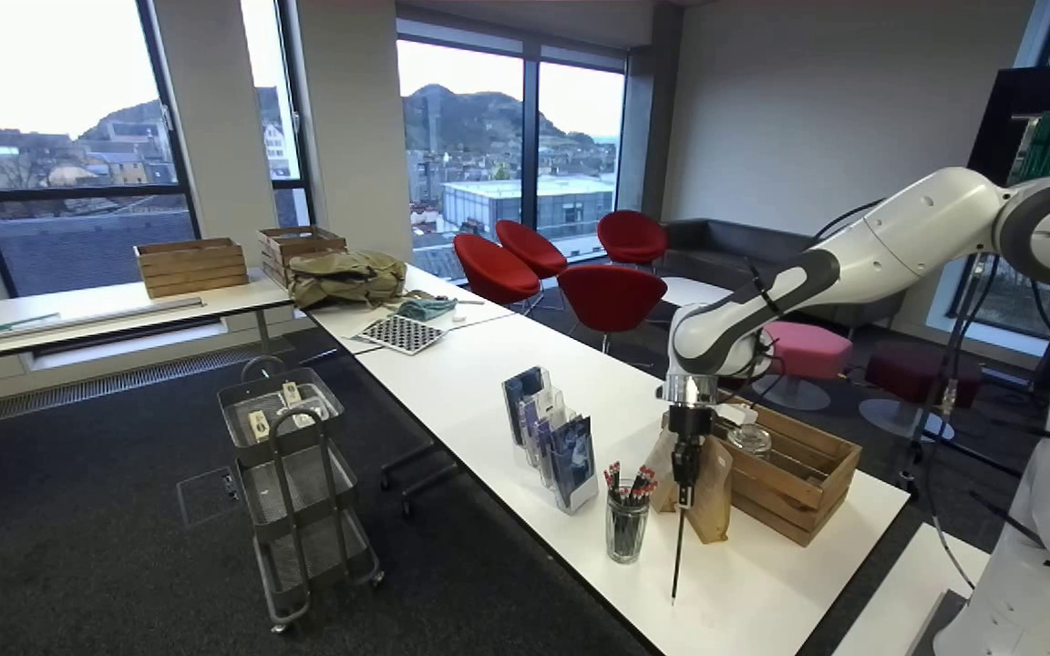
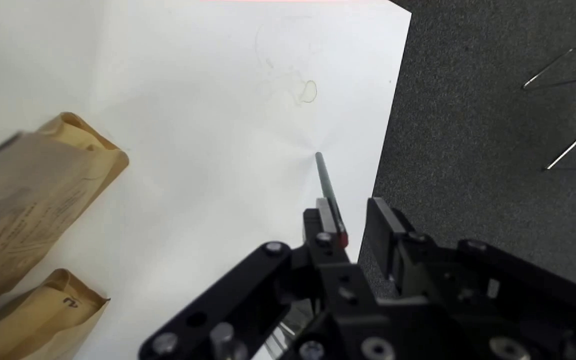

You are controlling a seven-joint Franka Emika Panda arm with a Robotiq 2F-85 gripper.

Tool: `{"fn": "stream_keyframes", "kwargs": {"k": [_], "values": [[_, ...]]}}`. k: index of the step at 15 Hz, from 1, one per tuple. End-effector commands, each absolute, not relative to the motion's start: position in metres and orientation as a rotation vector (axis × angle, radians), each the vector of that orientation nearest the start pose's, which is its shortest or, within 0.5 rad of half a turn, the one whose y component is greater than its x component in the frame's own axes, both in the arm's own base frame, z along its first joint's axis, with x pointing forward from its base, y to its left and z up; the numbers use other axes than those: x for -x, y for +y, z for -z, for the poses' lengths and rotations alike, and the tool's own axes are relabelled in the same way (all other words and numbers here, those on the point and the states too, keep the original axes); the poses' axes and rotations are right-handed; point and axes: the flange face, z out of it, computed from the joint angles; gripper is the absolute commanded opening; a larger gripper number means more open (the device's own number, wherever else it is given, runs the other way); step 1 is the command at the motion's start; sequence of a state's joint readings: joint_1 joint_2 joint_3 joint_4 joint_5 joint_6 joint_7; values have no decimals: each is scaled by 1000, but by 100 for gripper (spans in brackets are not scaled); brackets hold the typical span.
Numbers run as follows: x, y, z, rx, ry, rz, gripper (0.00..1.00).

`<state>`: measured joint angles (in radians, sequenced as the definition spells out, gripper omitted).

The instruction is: Take one of the pencils out of the cup

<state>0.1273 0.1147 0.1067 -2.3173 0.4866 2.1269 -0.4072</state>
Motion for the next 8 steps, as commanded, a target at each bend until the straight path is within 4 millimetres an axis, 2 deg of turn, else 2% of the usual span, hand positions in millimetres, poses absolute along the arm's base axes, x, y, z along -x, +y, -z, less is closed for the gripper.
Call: {"fn": "stream_keyframes", "kwargs": {"k": [1, 6, 7, 8], "values": [[-467, 126, -278, 2704, -410, -342, 56], [-467, 125, -278, 2705, -404, -339, 93], [-467, 125, -278, 2705, -403, -339, 99], [-467, 125, -278, 2705, -402, -339, 100]]}}
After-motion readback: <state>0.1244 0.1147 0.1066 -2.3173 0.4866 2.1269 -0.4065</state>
